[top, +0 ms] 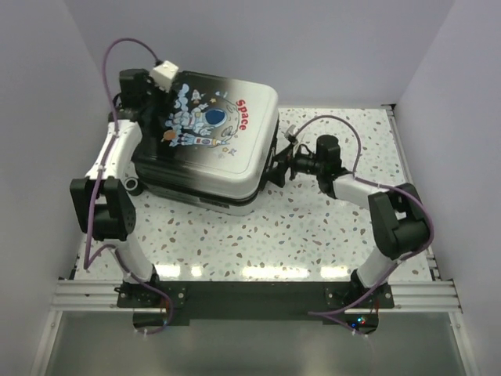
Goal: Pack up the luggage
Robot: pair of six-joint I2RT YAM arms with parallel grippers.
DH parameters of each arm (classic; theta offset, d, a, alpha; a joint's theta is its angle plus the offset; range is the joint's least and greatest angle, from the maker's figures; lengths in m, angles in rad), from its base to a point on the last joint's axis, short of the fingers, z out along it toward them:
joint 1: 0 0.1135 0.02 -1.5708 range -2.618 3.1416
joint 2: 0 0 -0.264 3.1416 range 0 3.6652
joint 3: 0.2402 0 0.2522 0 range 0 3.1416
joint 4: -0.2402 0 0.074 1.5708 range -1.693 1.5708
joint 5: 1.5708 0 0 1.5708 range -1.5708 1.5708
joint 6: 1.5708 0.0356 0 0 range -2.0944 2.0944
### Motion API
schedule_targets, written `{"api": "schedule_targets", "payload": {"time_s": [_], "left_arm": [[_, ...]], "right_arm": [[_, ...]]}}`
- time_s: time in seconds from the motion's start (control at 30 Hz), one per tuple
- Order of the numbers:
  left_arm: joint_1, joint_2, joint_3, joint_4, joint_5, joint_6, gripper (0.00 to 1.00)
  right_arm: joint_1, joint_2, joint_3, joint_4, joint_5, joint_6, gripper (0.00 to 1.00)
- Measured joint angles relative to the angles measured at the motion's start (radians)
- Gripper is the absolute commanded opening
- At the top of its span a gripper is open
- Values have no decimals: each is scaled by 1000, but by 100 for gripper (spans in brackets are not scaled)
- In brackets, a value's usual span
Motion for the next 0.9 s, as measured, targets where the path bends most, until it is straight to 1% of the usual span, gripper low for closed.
{"api": "schedule_targets", "payload": {"time_s": [0.13,0.2,0.27,0.33,0.43,0.57,0.7,0.77,0.9], "left_arm": [[-162,61,42,9,261,-50,71],[-219,89,72,4,349,-66,71],[-242,104,87,3,418,-77,72],[-234,105,85,6,455,-102,73],[-206,103,85,-3,492,-143,77],[-153,95,99,-47,497,-215,79],[-17,89,127,-98,452,-261,82],[68,89,154,-135,393,-258,82],[193,109,223,-224,294,-222,82]], "right_arm": [[32,-116,-42,-121,-66,-90,94],[24,-184,-60,-198,-99,-148,94],[-17,-240,-62,-274,-124,-210,94],[-68,-273,-62,-326,-137,-259,93],[-132,-282,-58,-385,-134,-311,93],[-153,-225,-3,-451,-132,-299,93],[-169,-176,54,-455,-106,-238,96],[-175,-175,59,-455,-98,-214,99],[-176,-175,60,-457,-79,-192,99]]}}
